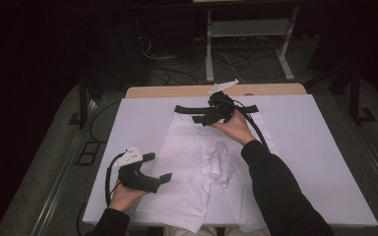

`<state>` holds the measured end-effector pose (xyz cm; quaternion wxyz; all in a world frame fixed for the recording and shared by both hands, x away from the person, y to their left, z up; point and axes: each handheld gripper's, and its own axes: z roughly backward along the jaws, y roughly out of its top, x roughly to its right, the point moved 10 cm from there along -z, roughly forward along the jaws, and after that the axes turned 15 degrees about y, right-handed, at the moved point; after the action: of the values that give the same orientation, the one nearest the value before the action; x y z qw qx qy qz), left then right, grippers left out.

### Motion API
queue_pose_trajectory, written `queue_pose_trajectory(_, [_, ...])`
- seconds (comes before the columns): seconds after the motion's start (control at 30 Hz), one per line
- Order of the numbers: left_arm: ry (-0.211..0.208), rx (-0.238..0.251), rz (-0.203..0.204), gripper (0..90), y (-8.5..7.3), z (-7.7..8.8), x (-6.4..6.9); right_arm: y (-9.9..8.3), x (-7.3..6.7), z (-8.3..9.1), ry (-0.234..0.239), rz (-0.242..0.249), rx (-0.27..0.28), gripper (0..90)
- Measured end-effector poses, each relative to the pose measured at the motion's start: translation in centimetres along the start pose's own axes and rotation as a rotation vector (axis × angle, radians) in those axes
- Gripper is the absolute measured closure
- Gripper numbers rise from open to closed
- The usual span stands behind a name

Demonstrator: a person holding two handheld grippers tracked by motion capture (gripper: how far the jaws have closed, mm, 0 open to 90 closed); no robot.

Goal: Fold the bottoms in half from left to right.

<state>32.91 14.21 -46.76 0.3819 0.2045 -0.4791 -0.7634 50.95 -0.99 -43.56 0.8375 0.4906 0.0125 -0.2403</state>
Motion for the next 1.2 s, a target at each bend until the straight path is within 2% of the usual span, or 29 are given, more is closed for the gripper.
queue_pose_trajectory(0.47, [-0.005,0.003,-0.006,0.0,0.1,0.0,0.0,0.0,1.0,-3.0,0.004,-0.019,-0.015,0.0])
queue_pose_trajectory(0.7, [-0.011,0.006,-0.004,0.0,0.1,0.0,0.1,0.3,1.8,-4.6,-0.012,-0.023,-0.019,0.0])
queue_pose_trajectory(1.2, [-0.015,0.005,-0.002,0.0,0.0,0.0,0.1,1.5,3.0,-6.8,-0.025,-0.027,-0.009,0.0])
